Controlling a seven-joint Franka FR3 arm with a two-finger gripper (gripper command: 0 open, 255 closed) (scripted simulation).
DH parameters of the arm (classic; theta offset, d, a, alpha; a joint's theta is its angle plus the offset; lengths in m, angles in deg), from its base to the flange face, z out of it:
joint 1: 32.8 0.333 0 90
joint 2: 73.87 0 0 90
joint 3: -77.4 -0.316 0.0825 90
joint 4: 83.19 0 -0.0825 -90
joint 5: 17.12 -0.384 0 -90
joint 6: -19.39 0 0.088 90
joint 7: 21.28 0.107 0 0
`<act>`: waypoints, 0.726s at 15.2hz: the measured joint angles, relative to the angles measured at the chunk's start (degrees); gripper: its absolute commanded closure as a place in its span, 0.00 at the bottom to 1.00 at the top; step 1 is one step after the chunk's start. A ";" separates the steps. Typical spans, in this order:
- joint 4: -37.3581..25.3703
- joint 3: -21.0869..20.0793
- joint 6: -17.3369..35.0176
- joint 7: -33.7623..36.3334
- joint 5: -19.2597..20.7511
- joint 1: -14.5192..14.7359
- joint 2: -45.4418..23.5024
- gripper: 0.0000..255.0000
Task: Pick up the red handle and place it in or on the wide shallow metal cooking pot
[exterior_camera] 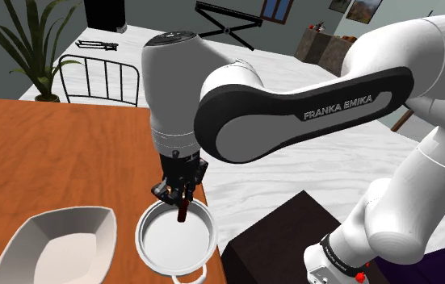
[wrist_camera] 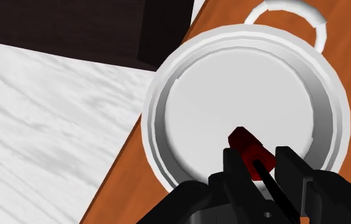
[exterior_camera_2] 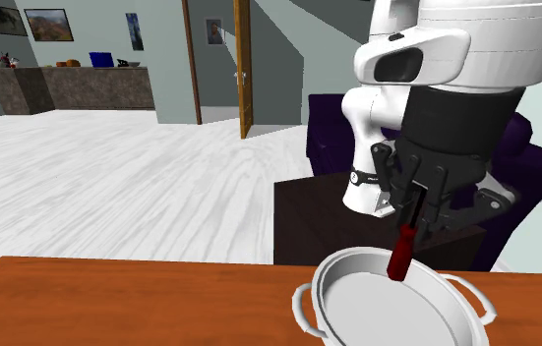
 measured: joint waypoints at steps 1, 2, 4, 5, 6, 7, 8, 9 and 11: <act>0.51 -0.01 0.73 0.16 0.16 0.06 -0.26 1.00; 1.13 0.05 1.52 0.13 0.31 0.01 -0.48 1.00; 1.95 0.06 2.86 0.44 0.70 0.13 -1.12 1.00; 2.57 0.08 3.58 0.49 0.79 0.13 -1.26 1.00; 3.18 0.11 4.36 0.57 0.93 0.14 -1.47 1.00; 3.57 0.11 5.09 0.79 1.18 0.23 -1.89 1.00; 3.85 0.15 5.68 0.90 1.43 0.26 -2.27 1.00; 4.08 0.13 6.08 1.07 1.56 0.34 -2.49 1.00; 4.34 0.15 6.44 1.12 1.63 0.35 -2.60 1.00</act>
